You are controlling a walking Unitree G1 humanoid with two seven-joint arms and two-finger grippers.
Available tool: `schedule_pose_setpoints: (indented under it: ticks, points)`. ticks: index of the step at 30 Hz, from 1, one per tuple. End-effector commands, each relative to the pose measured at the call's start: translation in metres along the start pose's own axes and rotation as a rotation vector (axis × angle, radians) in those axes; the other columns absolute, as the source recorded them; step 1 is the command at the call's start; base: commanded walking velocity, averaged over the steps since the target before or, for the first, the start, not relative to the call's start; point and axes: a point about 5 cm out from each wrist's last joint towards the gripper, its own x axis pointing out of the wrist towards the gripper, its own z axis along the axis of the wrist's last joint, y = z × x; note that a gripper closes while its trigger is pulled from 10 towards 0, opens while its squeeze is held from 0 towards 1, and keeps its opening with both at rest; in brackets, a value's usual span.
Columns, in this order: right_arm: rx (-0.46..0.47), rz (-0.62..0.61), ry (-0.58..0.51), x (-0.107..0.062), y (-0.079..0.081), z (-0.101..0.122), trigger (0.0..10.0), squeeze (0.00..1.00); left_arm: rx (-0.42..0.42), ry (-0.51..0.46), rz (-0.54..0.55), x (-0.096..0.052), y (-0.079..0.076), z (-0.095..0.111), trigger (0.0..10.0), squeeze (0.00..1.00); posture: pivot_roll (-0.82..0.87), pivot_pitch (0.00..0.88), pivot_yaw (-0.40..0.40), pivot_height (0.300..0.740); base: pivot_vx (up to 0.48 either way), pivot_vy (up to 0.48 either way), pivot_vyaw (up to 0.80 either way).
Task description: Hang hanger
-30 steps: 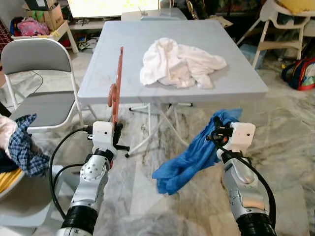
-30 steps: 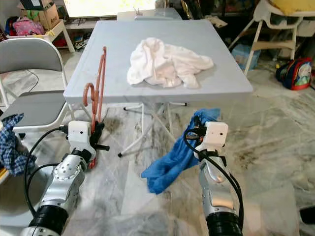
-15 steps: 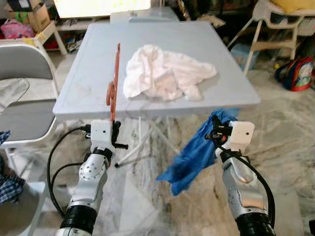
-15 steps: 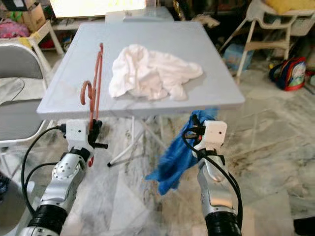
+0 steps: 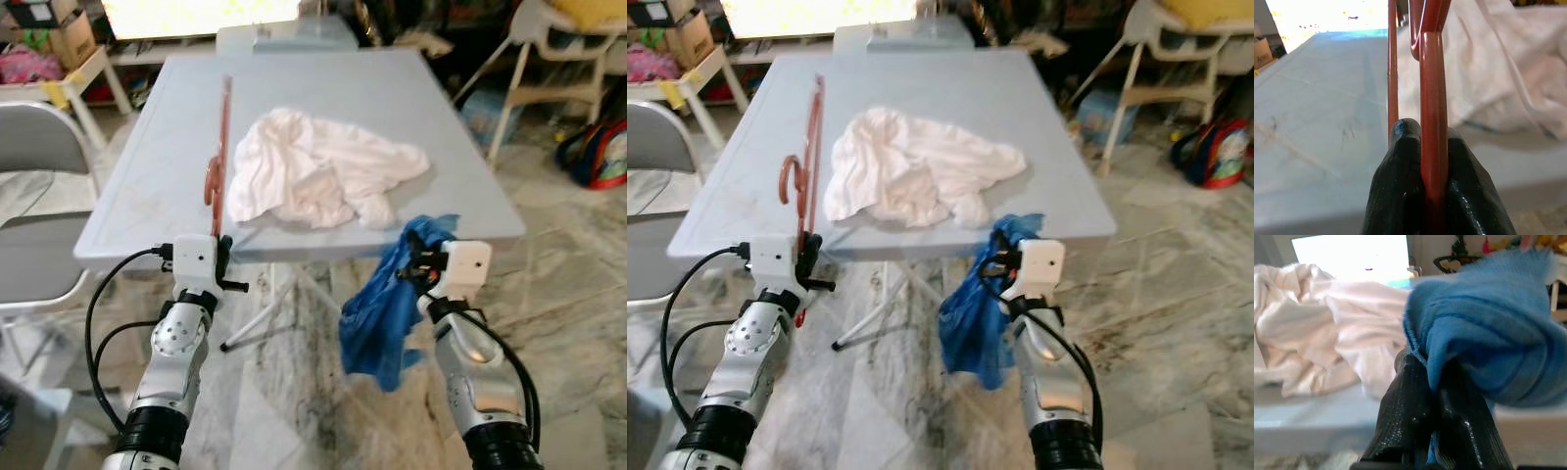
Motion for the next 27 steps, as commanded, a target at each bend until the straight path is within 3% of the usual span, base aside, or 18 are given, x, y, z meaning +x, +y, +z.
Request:
schedule_pose_setpoints:
  ticks: [1, 17, 23, 24, 27]
  points:
    - [0.020, 0.049, -0.021, 0.004, 0.013, 0.005, 10.0, 0.00, 0.020, -0.008, 0.038, -0.001, 0.012, 0.003, 10.0, 0.00, 0.11, 0.070, 0.026, 0.740, 0.375, 0.000, 0.00]
    - [0.021, 0.123, 0.008, 0.000, 0.018, 0.003, 10.0, 0.00, 0.070, 0.004, 0.115, -0.008, 0.016, -0.002, 10.0, 0.00, 0.11, 0.089, 0.015, 0.740, 0.038, 0.000, 0.00]
    - [0.001, 0.307, 0.011, 0.010, 0.022, 0.020, 10.0, 0.00, 0.078, 0.009, 0.120, -0.012, 0.014, -0.004, 10.0, 0.00, 0.12, 0.103, 0.008, 0.740, 0.000, 0.000, 0.00]
    - [-0.017, 0.387, 0.004, 0.019, 0.024, 0.031, 10.0, 0.00, 0.080, 0.011, 0.121, -0.013, 0.014, -0.005, 10.0, 0.00, 0.12, 0.105, 0.005, 0.740, 0.000, 0.000, 0.00]
    - [-0.038, 0.479, -0.012, 0.037, 0.026, 0.052, 10.0, 0.00, 0.083, 0.012, 0.125, -0.014, 0.014, -0.005, 10.0, 0.00, 0.12, 0.109, -0.001, 0.740, 0.000, 0.000, 0.00]
